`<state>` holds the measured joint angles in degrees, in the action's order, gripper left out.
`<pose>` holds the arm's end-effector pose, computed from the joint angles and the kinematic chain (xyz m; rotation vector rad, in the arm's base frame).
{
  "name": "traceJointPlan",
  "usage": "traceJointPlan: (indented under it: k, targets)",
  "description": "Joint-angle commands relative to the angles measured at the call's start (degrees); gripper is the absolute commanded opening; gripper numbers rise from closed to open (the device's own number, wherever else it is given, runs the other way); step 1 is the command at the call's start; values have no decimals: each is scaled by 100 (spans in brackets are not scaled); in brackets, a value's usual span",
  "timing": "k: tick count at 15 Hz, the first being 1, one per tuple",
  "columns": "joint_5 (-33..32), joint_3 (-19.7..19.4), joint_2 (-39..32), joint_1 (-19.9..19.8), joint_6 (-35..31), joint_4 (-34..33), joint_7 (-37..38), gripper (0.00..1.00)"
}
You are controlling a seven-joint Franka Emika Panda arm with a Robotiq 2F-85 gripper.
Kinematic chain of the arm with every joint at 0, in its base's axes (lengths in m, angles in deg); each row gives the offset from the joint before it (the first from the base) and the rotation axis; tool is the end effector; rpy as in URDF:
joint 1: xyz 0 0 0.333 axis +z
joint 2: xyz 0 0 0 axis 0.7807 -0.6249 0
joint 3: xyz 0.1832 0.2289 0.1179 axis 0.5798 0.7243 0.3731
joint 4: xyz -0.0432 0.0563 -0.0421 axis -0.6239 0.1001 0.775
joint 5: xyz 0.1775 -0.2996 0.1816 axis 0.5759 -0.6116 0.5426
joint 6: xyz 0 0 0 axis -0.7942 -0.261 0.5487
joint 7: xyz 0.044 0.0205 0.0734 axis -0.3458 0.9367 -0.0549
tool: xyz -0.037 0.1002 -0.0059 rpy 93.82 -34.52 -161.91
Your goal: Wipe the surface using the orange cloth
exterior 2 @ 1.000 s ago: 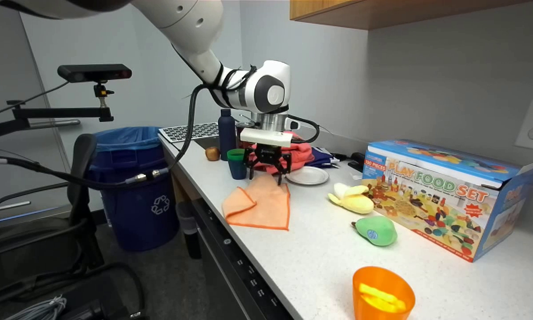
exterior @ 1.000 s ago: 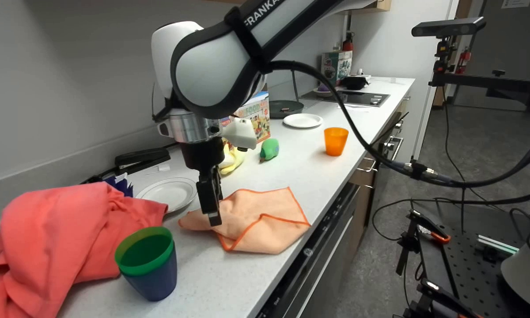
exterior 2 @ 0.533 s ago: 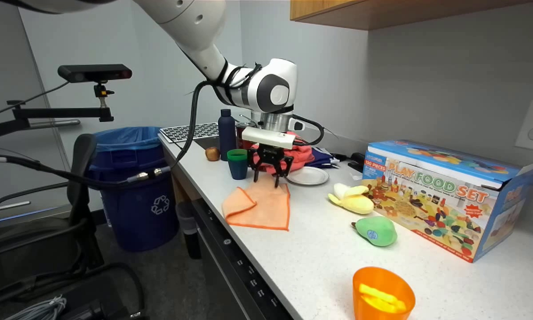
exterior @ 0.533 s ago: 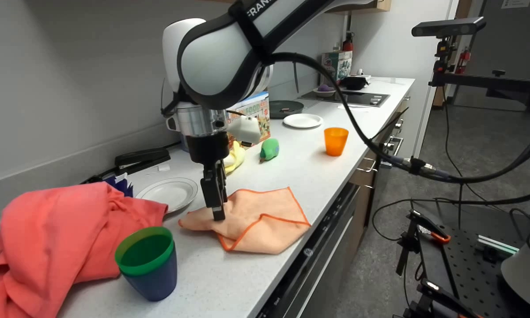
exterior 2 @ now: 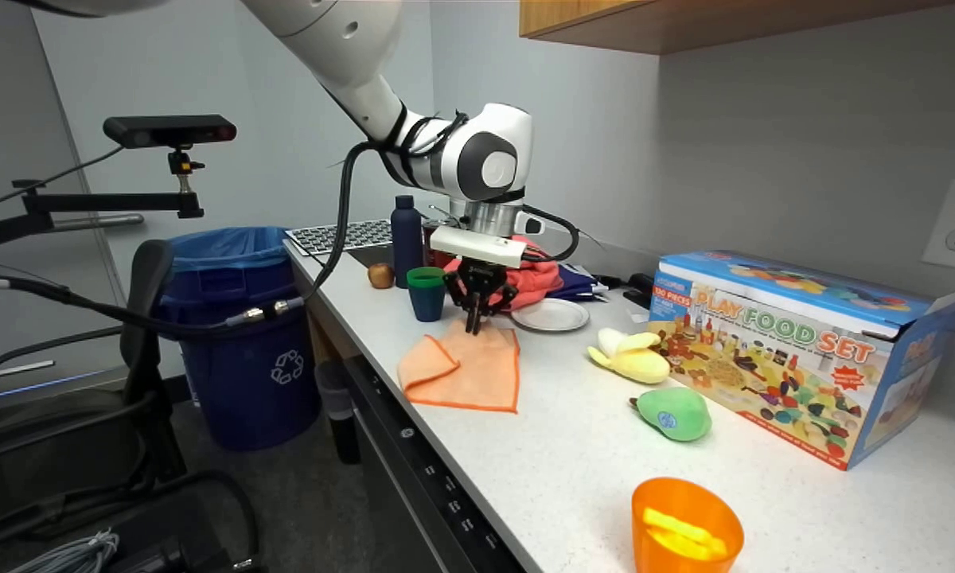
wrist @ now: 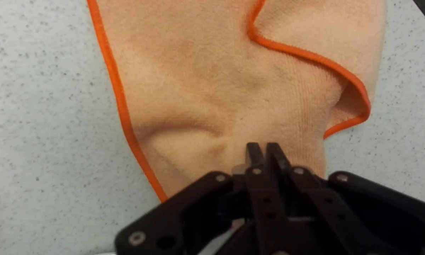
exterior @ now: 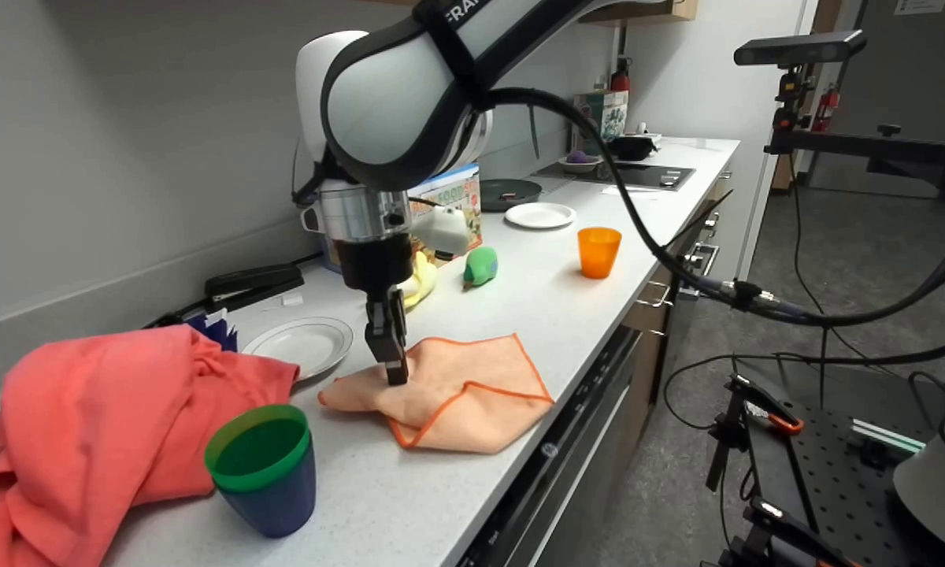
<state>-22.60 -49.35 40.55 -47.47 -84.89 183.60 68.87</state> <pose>0.6442 0.1226 0.3014 -2.9267 -0.7343 0.1112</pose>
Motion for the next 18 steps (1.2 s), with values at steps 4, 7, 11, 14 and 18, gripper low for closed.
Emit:
traceJointPlan:
  k: [4, 7, 11, 14, 18]
  targets:
    - [155, 117, 59, -80, -196, 60, 29, 26]
    - [182, 131, 52, -69, -303, 81, 72, 41]
    - [288, 142, 8, -41, -437, 76, 391, 72]
    - [350, 145, 28, 15, -659, 214, 649, 94]
    - [166, 69, 98, 188, -671, 465, 1207, 100]
